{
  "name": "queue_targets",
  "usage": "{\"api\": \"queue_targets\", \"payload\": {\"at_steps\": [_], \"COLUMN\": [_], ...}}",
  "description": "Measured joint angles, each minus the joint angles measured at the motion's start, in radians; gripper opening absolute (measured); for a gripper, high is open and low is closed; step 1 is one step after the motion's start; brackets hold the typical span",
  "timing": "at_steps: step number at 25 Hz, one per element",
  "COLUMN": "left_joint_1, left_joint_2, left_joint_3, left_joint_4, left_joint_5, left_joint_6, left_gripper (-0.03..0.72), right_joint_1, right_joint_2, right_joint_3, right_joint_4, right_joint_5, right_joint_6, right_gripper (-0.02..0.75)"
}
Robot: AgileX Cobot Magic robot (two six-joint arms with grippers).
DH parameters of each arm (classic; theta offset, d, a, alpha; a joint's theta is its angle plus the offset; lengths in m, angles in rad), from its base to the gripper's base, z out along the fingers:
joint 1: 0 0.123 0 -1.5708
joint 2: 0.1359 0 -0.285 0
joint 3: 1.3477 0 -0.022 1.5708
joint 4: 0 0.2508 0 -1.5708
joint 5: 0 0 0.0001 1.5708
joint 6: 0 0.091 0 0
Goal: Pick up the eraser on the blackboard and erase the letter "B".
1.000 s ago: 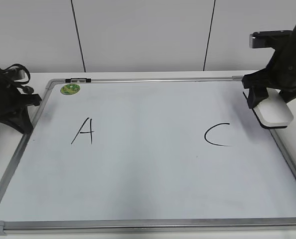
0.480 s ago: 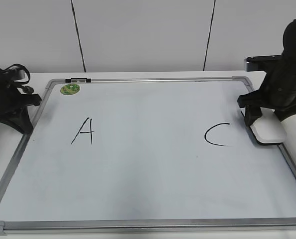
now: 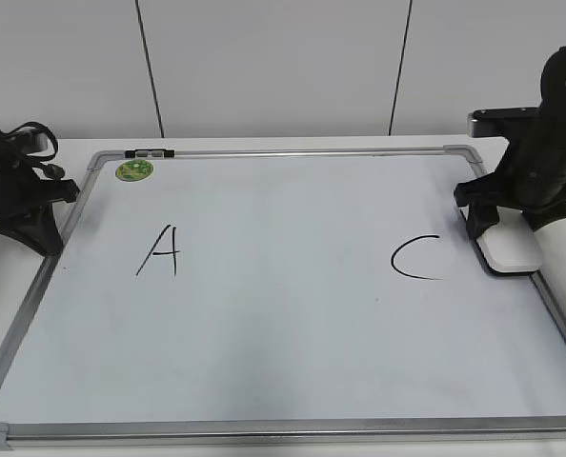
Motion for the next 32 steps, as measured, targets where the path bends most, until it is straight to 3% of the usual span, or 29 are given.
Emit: {"api": "queue_targets", "payload": {"at_steps": [5,9,18,20,26,32], "left_joint_1": [0.0,0.0,0.0,0.0,0.0,-0.01], "left_joint_2": [0.0,0.0,0.018,0.034,0.033,-0.128], "left_joint_3": [0.0,0.0,-0.052,-0.108,-0.378,-0.409], "left_joint_4": [0.0,0.0,0.006,0.014,0.018,0.023], "left_joint_5": [0.0,0.0,0.05,0.093,0.221,0.246], "left_joint_6": [0.0,0.0,0.0,0.002,-0.027,-0.055], "left_gripper": [0.022,0.022,0.049,0.09,0.354,0.401], "right_joint_1": [0.0,0.0,0.0,0.0,0.0,0.0], "right_joint_2": [0.012,0.013,-0.036,-0.056,-0.111,-0.225], "right_joint_3": [0.0,-0.009,-0.157,-0.163,-0.166,-0.166], "right_joint_4": [0.0,0.0,0.0,0.0,0.0,0.016], "right_joint_5": [-0.009,-0.011,0.146,0.157,0.235,0.35], "right_joint_6": [0.002,0.002,-0.007,-0.013,-0.039,-0.067], "right_gripper": [0.54,0.599,0.616,0.614,0.61,0.596]}}
